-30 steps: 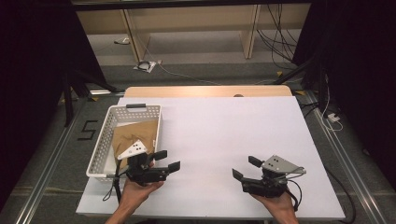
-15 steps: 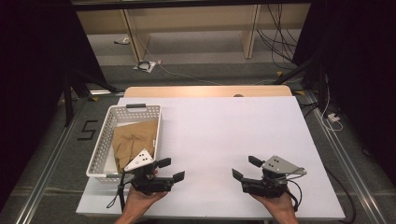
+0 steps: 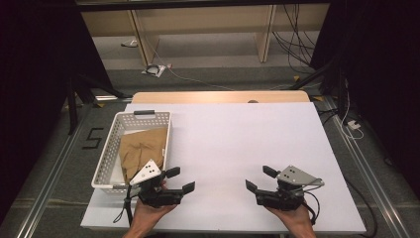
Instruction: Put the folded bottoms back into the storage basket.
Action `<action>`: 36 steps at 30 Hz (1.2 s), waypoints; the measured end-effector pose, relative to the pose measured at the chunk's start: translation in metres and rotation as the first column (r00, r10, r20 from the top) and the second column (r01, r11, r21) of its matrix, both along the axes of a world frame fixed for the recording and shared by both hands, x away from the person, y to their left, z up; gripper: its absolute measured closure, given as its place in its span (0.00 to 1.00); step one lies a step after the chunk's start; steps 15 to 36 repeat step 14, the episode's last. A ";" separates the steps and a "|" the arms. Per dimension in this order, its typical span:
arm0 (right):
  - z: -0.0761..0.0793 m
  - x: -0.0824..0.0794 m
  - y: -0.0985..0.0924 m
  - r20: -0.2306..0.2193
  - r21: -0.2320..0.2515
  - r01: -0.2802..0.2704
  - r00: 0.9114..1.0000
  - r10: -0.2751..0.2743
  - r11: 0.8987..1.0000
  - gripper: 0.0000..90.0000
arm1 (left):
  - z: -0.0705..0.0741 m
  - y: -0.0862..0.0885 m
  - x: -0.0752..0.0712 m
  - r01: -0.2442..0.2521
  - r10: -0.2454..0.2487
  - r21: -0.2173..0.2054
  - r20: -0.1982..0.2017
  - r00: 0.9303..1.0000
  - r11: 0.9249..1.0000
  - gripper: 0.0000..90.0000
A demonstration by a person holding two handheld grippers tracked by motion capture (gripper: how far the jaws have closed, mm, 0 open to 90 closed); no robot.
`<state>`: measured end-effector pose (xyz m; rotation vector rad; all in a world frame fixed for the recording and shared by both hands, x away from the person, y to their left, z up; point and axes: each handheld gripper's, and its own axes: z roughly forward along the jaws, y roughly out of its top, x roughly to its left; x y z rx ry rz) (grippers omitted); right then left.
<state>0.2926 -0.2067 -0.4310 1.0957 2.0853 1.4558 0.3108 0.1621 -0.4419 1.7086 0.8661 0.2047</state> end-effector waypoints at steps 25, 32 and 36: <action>0.000 0.000 0.000 0.000 -0.004 0.000 1.000 0.000 1.000 0.27 | -0.002 0.000 0.001 -0.007 0.007 0.001 -0.007 1.000 1.000 0.19; 0.000 0.000 0.000 0.000 -0.004 0.000 1.000 0.000 1.000 0.27 | -0.002 0.000 0.001 -0.007 0.007 0.001 -0.007 1.000 1.000 0.19; 0.000 0.000 0.000 0.000 -0.004 0.000 1.000 0.000 1.000 0.27 | -0.002 0.000 0.001 -0.007 0.007 0.001 -0.007 1.000 1.000 0.19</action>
